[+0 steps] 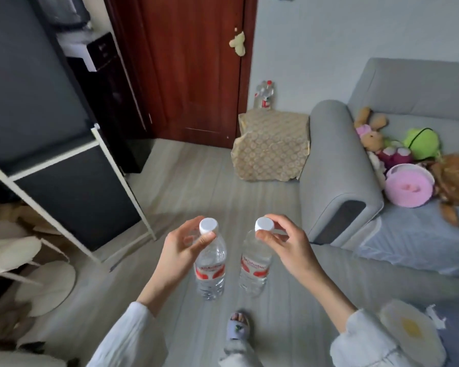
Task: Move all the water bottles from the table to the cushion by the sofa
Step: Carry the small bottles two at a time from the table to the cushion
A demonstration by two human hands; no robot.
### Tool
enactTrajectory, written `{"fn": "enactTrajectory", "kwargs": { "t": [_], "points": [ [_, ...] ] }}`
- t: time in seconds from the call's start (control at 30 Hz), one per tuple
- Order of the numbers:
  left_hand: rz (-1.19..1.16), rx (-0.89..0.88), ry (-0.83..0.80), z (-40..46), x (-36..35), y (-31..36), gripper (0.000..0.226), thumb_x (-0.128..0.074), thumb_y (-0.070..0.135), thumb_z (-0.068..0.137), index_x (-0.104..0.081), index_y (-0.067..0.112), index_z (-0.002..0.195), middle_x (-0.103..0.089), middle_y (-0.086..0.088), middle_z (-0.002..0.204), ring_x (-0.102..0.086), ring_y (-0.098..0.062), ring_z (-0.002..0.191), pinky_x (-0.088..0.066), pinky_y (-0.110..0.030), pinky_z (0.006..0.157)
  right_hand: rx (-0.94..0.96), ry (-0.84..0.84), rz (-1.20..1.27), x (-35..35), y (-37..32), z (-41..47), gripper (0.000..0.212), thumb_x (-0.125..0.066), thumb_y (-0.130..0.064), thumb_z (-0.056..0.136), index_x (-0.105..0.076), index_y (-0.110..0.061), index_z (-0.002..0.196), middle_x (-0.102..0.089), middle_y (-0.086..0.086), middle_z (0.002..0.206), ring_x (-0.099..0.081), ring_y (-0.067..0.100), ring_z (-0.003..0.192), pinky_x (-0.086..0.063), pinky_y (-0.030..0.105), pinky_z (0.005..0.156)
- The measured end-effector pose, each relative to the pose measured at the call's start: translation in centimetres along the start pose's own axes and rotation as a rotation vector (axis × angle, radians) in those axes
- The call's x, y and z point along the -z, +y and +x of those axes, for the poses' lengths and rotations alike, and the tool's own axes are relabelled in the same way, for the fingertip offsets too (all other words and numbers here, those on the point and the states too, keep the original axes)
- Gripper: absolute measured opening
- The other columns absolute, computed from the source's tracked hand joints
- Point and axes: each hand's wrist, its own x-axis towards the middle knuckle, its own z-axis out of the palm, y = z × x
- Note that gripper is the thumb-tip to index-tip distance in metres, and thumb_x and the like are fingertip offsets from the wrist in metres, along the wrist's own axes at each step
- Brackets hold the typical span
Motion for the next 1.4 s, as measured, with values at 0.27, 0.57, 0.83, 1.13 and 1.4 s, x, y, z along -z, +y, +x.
{"fn": "enactTrajectory", "kwargs": {
  "t": [0.27, 0.57, 0.83, 1.13, 1.4],
  "points": [
    [-0.046, 0.005, -0.084, 18.8, -2.7, 2.6, 0.02, -0.066, 0.022, 0.079, -0.06, 0.033, 0.094, -0.07, 0.018, 0.084, -0.064, 0.007, 0.084, -0.045, -0.005, 0.07, 0.072, 0.074, -0.044, 3.8, 1.5, 18.4, 0.029, -0.071, -0.021, 0.074, -0.054, -0.039, 0.088, -0.061, -0.023, 0.091, -0.057, 0.004, 0.091, -0.044, 0.024, 0.086],
    [0.031, 0.003, -0.138, 40.9, -4.2, 1.4, 0.042, -0.061, 0.037, 0.072, -0.063, 0.015, 0.107, -0.07, -0.004, 0.101, -0.066, -0.009, 0.093, -0.048, -0.009, 0.075, 0.006, 0.108, -0.08, 6.4, 5.3, 36.9, 0.027, -0.069, -0.017, 0.077, -0.054, -0.036, 0.089, -0.06, -0.013, 0.094, -0.056, 0.006, 0.094, -0.042, 0.016, 0.084],
    [0.056, -0.035, -0.181, 62.2, -5.2, 2.6, 0.018, -0.064, 0.017, 0.081, -0.061, 0.029, 0.094, -0.066, 0.012, 0.093, -0.062, 0.009, 0.08, -0.047, -0.006, 0.074, -0.058, 0.19, -0.096, 7.9, 6.9, 54.8, 0.031, -0.069, -0.015, 0.077, -0.054, -0.038, 0.09, -0.058, -0.013, 0.095, -0.056, -0.003, 0.091, -0.044, 0.009, 0.082],
    [0.089, -0.008, -0.276, 79.5, -8.9, 2.6, 0.016, -0.066, 0.023, 0.08, -0.062, 0.035, 0.09, -0.07, 0.022, 0.085, -0.062, 0.009, 0.087, -0.045, -0.005, 0.075, -0.087, 0.266, -0.086, 12.8, 9.6, 71.7, 0.032, -0.07, -0.014, 0.076, -0.055, -0.039, 0.089, -0.06, -0.013, 0.096, -0.058, 0.0, 0.091, -0.047, 0.018, 0.086],
    [0.222, 0.059, -0.284, 94.9, -16.2, 0.5, 0.025, -0.067, 0.035, 0.074, -0.06, 0.059, 0.079, -0.066, 0.035, 0.087, -0.06, 0.012, 0.092, -0.045, -0.016, 0.087, -0.159, 0.195, -0.126, 20.7, 18.0, 87.6, 0.038, -0.072, -0.014, 0.074, -0.055, -0.045, 0.085, -0.062, -0.013, 0.092, -0.06, 0.014, 0.09, -0.05, 0.034, 0.085]
  ]
}}
